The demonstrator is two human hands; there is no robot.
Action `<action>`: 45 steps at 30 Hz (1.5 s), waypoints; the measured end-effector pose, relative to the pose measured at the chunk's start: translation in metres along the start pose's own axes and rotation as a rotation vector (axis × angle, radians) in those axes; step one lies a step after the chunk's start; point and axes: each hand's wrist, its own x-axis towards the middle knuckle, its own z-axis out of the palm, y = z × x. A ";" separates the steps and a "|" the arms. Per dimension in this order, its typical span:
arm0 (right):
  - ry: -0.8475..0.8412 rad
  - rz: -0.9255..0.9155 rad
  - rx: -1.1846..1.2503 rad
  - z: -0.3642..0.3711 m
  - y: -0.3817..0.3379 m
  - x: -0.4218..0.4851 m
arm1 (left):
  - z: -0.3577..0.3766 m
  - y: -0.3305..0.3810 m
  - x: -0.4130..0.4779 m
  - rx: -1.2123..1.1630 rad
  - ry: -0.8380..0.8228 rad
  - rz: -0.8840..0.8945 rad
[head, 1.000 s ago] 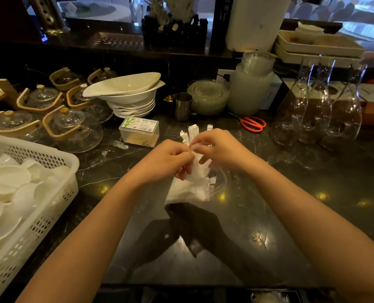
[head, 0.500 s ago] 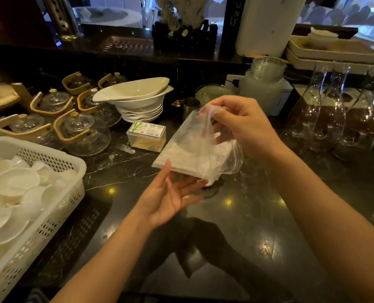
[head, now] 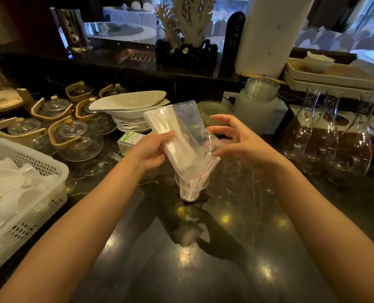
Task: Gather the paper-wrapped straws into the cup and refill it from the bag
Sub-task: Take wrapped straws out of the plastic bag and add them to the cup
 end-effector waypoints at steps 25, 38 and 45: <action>0.246 0.105 0.143 0.006 0.053 0.065 | 0.028 -0.009 0.067 0.366 -0.108 0.179; 0.302 -0.025 0.091 0.012 0.053 0.061 | 0.031 -0.010 0.061 0.476 -0.142 0.208; 0.368 -0.068 0.166 0.009 0.050 0.061 | 0.022 -0.005 0.056 0.479 -0.116 0.270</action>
